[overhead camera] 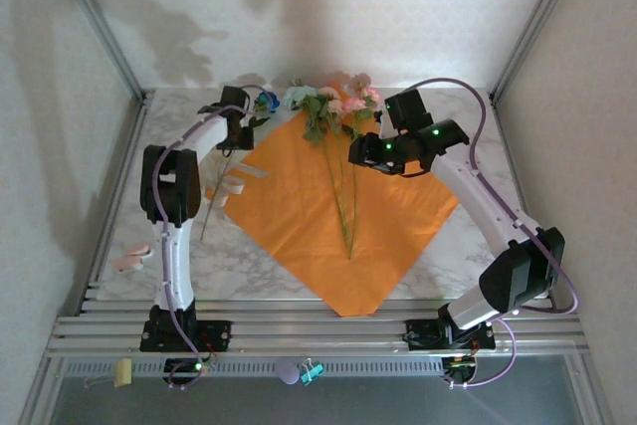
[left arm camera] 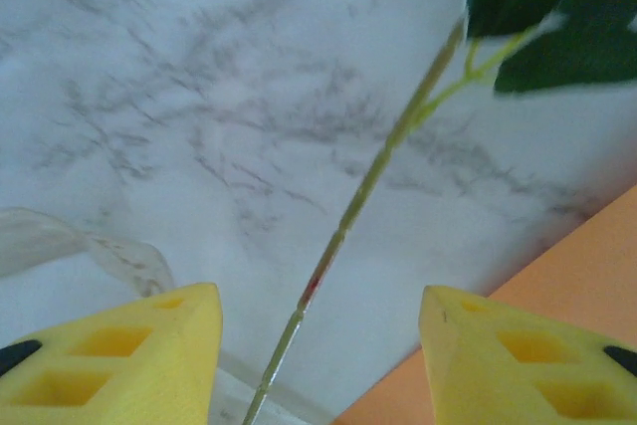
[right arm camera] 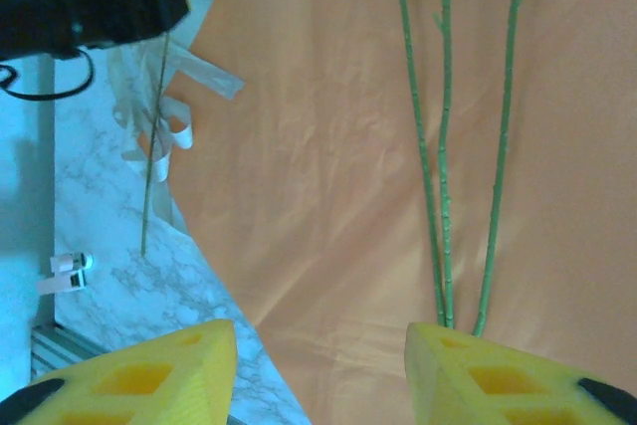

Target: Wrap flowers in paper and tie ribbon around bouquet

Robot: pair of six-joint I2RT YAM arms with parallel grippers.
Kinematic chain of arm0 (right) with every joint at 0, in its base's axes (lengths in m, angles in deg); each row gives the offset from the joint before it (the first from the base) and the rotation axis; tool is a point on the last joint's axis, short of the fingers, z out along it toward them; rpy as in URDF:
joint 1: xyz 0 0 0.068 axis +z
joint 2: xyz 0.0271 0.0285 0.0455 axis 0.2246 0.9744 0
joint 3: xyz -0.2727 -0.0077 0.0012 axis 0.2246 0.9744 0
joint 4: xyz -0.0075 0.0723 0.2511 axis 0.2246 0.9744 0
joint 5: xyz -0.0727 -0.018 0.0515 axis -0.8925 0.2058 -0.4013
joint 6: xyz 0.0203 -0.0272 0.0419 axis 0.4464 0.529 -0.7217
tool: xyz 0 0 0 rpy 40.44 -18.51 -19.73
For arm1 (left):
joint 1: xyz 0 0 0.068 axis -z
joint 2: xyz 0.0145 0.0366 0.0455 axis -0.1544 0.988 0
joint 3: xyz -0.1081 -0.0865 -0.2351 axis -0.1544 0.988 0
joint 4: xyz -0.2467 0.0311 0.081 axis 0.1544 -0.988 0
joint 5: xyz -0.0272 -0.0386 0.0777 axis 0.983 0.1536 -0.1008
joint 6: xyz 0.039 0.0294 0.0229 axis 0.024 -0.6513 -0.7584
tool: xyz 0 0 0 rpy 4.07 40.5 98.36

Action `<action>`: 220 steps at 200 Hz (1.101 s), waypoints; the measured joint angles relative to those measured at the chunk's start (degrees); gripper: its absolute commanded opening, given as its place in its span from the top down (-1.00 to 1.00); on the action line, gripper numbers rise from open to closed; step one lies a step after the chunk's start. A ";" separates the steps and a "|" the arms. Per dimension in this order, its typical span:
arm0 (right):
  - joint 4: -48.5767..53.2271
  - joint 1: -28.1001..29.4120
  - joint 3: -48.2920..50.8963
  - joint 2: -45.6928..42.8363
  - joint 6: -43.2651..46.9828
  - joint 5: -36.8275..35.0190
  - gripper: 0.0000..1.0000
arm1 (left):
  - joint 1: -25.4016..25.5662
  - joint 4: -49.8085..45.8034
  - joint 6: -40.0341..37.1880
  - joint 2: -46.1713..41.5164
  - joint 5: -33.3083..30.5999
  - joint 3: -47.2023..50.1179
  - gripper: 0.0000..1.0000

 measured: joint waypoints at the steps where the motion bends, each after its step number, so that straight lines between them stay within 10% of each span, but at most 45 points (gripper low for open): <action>1: 0.00 0.02 -0.02 0.00 0.02 0.00 0.02 | 0.02 0.00 -0.04 -0.02 0.00 0.07 -0.10; 58: -2.95 0.44 1.29 -1.31 -3.76 2.89 0.00 | 0.07 2.80 -3.61 0.52 -1.81 0.66 0.03; 157: -6.62 0.44 1.99 -2.32 -8.57 5.57 0.02 | 0.20 4.39 -5.66 2.16 -4.35 0.61 1.00; 220: -6.73 0.44 1.86 -1.73 -8.52 5.55 0.03 | 1.97 1.64 -6.84 -3.06 -12.92 1.16 1.00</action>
